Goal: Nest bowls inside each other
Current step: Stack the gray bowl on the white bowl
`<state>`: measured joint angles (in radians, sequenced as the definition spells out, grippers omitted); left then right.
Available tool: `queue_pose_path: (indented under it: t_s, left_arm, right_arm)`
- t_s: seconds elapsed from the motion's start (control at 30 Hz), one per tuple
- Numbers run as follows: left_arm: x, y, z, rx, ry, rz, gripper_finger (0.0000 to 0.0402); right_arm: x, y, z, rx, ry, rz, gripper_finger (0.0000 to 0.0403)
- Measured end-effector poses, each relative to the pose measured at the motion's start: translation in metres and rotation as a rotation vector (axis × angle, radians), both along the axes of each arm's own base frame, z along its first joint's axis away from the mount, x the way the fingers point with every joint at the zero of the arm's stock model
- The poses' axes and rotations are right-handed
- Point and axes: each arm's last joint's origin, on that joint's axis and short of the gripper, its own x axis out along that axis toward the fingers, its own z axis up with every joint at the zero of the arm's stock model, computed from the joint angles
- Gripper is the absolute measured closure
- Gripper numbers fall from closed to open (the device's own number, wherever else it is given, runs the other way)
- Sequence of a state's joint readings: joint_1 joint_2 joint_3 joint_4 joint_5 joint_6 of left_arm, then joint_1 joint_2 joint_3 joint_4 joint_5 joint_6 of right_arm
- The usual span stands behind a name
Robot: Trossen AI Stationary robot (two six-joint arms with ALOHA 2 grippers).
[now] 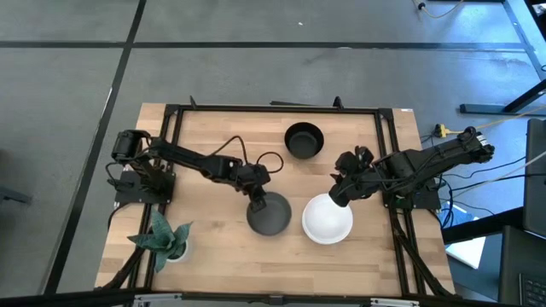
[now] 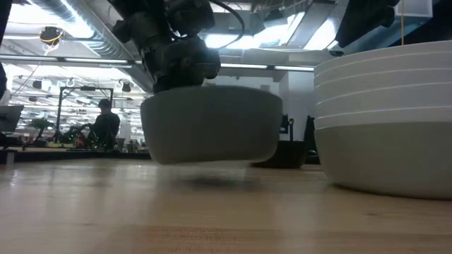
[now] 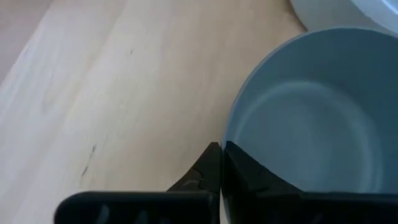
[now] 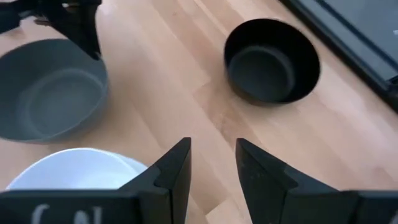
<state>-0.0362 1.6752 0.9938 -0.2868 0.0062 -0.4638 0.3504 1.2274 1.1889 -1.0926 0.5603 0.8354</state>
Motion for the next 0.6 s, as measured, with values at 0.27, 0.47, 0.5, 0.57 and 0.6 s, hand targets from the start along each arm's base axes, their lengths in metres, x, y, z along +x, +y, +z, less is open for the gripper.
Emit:
queue_pose_path:
  t_s: [0.27,0.47,0.5,0.57,0.6]
  left_arm:
    - [0.005,0.006,0.025,0.026,-0.07,-0.041,0.0401]
    - [0.0,0.012,0.062,0.058,-0.19,-0.057,0.0401]
    - [-0.002,0.012,0.068,0.061,-0.209,-0.057,0.0401]
    - [-0.003,0.013,0.08,0.071,-0.25,-0.065,0.0401]
    - [-0.003,0.013,0.084,0.073,-0.269,-0.066,0.0401]
  right_arm:
    - [-0.01,-0.003,-0.002,-0.04,0.055,-0.057,0.0276]
    - [-0.034,-0.003,-0.006,-0.044,0.006,-0.08,0.0276]
    - [-0.04,-0.003,-0.006,-0.038,-0.013,-0.083,0.0276]
    - [-0.052,-0.005,-0.009,-0.029,-0.039,-0.071,0.0276]
    - [-0.058,-0.006,-0.01,-0.026,-0.058,-0.073,0.0276]
